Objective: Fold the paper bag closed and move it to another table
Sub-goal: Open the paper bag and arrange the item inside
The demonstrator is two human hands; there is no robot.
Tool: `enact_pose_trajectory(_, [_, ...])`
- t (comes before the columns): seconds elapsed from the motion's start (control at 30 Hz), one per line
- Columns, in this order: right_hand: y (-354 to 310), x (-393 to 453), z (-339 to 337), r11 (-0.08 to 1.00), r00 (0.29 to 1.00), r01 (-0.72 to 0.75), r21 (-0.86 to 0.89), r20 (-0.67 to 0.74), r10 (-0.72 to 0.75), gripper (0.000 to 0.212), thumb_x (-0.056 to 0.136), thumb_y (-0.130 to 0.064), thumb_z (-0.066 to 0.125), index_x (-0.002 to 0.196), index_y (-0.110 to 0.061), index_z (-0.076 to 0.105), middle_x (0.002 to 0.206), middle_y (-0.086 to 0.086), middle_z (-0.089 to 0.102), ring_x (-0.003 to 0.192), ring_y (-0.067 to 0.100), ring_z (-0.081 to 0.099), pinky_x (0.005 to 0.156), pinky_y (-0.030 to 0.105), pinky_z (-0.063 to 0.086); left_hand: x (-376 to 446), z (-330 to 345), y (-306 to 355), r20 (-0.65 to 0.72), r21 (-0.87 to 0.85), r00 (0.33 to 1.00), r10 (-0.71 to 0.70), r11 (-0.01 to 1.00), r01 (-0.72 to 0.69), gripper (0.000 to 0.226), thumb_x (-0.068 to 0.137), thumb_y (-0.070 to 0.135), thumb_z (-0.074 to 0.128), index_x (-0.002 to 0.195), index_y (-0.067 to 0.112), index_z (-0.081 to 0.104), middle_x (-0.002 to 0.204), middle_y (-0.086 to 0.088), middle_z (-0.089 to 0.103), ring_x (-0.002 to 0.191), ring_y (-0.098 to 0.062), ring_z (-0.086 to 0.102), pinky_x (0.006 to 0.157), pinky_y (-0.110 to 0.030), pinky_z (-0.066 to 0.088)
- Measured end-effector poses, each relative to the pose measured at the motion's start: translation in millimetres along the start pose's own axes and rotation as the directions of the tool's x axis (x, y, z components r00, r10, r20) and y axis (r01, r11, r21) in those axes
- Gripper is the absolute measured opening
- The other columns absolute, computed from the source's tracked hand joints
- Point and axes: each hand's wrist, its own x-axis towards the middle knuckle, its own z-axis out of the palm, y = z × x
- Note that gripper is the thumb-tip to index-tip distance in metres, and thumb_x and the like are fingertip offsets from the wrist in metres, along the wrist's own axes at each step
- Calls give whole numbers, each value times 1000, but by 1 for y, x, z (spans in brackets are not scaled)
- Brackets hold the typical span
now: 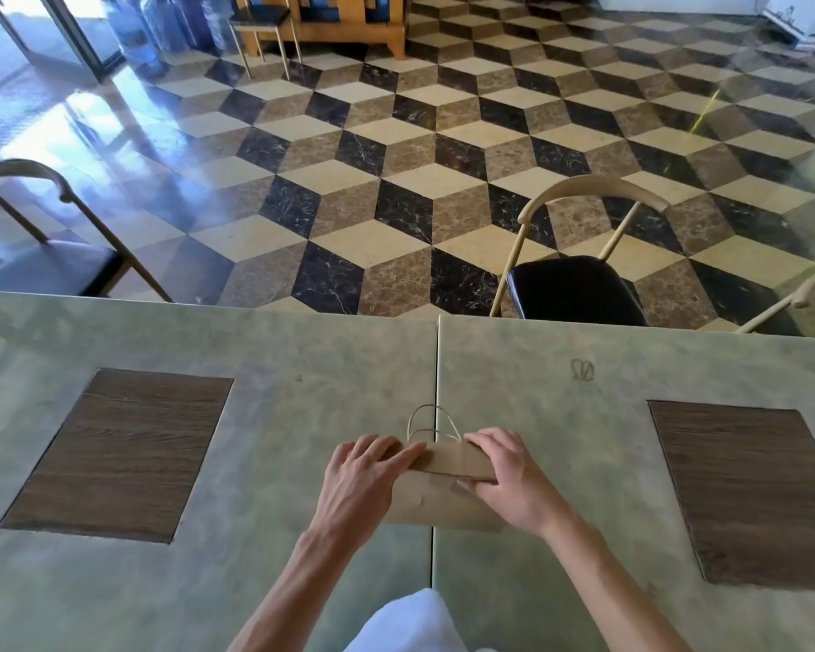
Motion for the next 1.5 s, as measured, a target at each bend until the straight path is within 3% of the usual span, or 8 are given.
enact_pose_trajectory(0.4, [-11,-106,45,991,994,-85,103,74,77,72,72,-35,81,135,-9,56,121,-9,49,116,13,45,101,-2,17,-123,37,33,-35,-169,995,-92,982,85,72,73,-6,64,130,37,56,132,1,58,123,-24,50,99,-36,47])
enact_pose_trajectory(0.53, [-2,-120,44,956,974,-221,193,103,204,89,61,-61,80,134,-15,57,127,-9,51,123,11,45,98,-3,19,-129,35,41,-53,-301,980,-191,939,167,30,92,18,58,118,29,65,130,0,57,125,-19,48,102,-18,40])
enact_pose_trajectory(0.67, [6,-132,39,897,939,-343,278,68,338,110,52,-84,67,136,-13,55,136,-2,52,129,12,46,102,7,27,-126,33,42,-72,-494,923,-377,818,295,28,89,16,65,116,20,63,129,-8,52,111,-20,57,96,-17,41])
enact_pose_trajectory(0.83, [7,-138,33,742,837,-520,424,77,542,108,63,-44,88,149,-4,37,143,10,50,133,24,48,110,32,37,-119,29,37,153,-675,811,-565,539,503,45,91,18,62,134,12,50,107,-3,65,94,-9,64,82,-21,47])
enact_pose_trajectory(1.0, [10,-143,34,544,794,-526,654,148,590,56,68,-1,86,118,2,63,111,12,75,99,25,72,93,38,56,-119,31,35,119,-649,840,-530,598,469,12,90,13,63,99,12,71,84,0,68,80,2,62,67,-5,41])
enact_pose_trajectory(1.1, [10,-148,31,496,795,-505,707,156,586,57,68,10,82,119,-1,61,102,16,76,97,30,72,86,37,58,-121,31,33,150,-710,796,-586,497,500,10,89,12,64,98,16,69,89,0,72,85,-9,67,68,-5,43])
enact_pose_trajectory(1.3, [9,-159,29,648,839,-464,603,66,540,57,65,11,83,113,-13,64,101,7,77,90,18,73,69,15,54,-124,36,33,175,-742,780,-601,441,506,13,87,10,66,91,22,62,90,-3,67,85,-15,67,69,-23,49])
enact_pose_trajectory(1.5, [-1,-168,29,887,907,-380,261,-84,413,29,70,-20,85,67,-17,57,59,-4,64,58,12,57,55,23,41,-118,32,42,143,-776,749,-647,396,491,15,93,29,57,82,21,61,91,-7,59,88,-19,58,76,-23,43])
